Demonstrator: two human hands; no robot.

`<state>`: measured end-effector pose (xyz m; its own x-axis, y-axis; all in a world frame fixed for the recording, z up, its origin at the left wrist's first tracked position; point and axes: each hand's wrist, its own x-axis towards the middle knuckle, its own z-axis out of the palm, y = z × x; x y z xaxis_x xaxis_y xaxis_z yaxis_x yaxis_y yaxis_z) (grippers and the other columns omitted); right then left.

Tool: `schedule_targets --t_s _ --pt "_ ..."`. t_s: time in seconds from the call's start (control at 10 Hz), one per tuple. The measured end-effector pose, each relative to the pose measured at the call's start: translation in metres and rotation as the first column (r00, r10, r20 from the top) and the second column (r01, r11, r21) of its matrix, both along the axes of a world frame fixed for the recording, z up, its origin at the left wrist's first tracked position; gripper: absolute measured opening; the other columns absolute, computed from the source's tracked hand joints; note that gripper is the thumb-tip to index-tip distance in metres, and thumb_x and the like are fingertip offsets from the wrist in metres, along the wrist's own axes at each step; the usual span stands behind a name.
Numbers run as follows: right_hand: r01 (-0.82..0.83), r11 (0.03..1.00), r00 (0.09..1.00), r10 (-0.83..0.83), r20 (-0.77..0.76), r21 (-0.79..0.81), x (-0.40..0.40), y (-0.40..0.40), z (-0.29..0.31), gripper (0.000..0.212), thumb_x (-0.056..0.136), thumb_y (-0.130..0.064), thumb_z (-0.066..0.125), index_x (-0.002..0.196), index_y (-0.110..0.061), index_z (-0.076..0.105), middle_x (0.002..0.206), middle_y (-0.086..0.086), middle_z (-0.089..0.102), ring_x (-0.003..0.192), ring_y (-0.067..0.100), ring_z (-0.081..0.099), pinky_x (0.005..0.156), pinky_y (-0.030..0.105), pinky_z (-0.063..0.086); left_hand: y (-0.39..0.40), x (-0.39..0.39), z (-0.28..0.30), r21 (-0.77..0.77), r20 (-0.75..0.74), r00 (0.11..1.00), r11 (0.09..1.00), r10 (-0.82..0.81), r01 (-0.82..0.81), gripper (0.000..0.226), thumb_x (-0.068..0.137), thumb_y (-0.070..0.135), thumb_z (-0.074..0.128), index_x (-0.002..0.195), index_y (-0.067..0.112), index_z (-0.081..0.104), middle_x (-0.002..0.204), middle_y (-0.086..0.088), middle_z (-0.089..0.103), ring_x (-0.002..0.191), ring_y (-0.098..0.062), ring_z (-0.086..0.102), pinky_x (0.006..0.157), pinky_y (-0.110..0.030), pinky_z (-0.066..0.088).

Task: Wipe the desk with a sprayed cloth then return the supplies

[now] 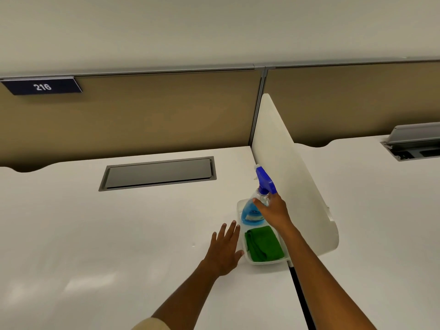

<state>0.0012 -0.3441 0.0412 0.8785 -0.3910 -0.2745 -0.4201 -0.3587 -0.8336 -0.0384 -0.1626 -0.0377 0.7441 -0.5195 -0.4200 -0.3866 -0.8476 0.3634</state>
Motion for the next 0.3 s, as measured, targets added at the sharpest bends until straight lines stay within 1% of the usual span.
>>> schedule_targets --t_s 0.1,0.2,0.3 --pt "0.032 0.999 0.999 -0.032 0.006 -0.023 -0.009 0.006 0.0 0.063 0.089 -0.031 0.068 0.14 -0.011 0.038 0.139 0.011 0.053 0.122 0.03 0.056 0.096 0.035 0.048 0.009 -0.003 0.005 0.009 0.013 1.0 1.0 0.016 -0.016 0.075 0.103 0.046 0.038 0.158 0.021 -0.006 0.167 0.0 -0.015 0.154 -0.026 -0.012 0.124 -0.049 0.002" --pt "0.084 0.996 0.995 -0.084 0.047 -0.006 -0.014 0.015 0.001 0.064 0.088 -0.029 0.069 0.141 -0.009 0.039 0.14 0.012 0.052 0.124 0.03 0.055 0.101 0.039 0.047 0.021 -0.009 0.008 -0.004 0.027 0.999 0.999 0.047 -0.047 0.074 0.104 0.044 0.037 0.158 0.021 -0.007 0.166 0.0 -0.017 0.154 -0.026 -0.013 0.123 -0.05 0.002" --pt "0.257 0.966 0.96 -0.258 0.107 0.019 -0.022 0.033 0.005 0.068 0.088 -0.026 0.07 0.144 -0.008 0.036 0.143 0.014 0.048 0.127 0.031 0.052 0.103 0.04 0.046 0.031 -0.015 0.012 -0.017 0.051 0.997 0.998 0.062 -0.062 0.074 0.104 0.044 0.036 0.158 0.02 -0.007 0.166 -0.001 -0.018 0.154 -0.027 -0.013 0.123 -0.05 0.001"
